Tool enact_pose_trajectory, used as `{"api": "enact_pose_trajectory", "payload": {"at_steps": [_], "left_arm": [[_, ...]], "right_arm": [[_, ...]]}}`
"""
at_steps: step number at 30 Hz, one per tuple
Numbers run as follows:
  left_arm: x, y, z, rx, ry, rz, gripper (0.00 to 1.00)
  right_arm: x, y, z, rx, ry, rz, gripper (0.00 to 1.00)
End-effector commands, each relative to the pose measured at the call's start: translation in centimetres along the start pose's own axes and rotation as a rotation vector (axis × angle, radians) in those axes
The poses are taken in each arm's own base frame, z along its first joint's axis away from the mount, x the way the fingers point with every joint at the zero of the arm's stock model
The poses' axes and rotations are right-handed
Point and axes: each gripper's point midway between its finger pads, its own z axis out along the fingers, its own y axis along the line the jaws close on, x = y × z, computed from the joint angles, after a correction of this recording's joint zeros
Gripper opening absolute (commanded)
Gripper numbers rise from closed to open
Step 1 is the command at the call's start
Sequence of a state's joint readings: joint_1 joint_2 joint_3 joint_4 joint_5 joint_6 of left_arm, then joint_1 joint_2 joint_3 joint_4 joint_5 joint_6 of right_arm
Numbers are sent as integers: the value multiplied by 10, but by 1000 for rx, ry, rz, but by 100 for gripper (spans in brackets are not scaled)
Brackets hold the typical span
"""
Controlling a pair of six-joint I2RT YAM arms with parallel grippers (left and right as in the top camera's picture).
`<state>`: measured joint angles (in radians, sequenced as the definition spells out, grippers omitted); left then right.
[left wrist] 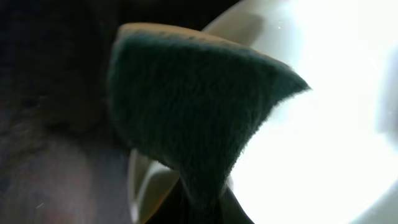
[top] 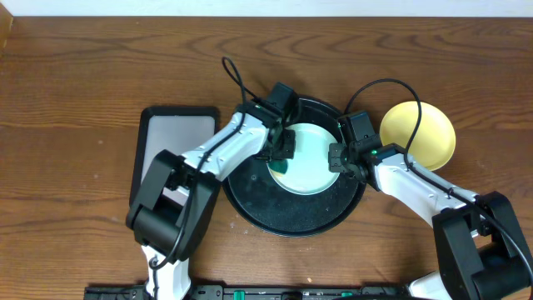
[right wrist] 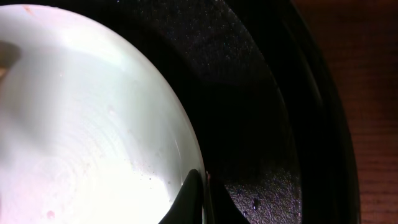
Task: Clean dirty plates on tray and stack at the side
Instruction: 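Sweep the sponge across the plate center with the left gripper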
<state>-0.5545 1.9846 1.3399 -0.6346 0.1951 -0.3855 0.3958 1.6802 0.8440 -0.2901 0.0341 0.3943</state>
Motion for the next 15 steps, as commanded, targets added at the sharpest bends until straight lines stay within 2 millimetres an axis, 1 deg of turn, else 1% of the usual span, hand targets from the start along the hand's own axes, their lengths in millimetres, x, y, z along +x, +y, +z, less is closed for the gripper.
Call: {"api": "enact_pose_trajectory", "payload": {"at_steps": [1,4,7,9,11,13,15], "left_arm": [[28,-11,30,37,125,4,8],[40,-31,36,148,189,5,8],[45,-55,29,286,232,19,8],[46,-70,19,387,246,46,8],[43,-80,6,455,245,58,8],[34,-86,-11,501,216,66,8],[21,-89,-34,530,158,77,8]], "right_arm": [[7,5,3,-24,24,-5,1],[7,5,3,-24,25,-5,1],[7,5,3,-24,24,-5,1],[7,5,3,-24,24,-5,1],[7,5,3,-24,24,-5,1],[7,5,3,-24,24,-5,1],[7,5,3,-24,24,-5,1]]}}
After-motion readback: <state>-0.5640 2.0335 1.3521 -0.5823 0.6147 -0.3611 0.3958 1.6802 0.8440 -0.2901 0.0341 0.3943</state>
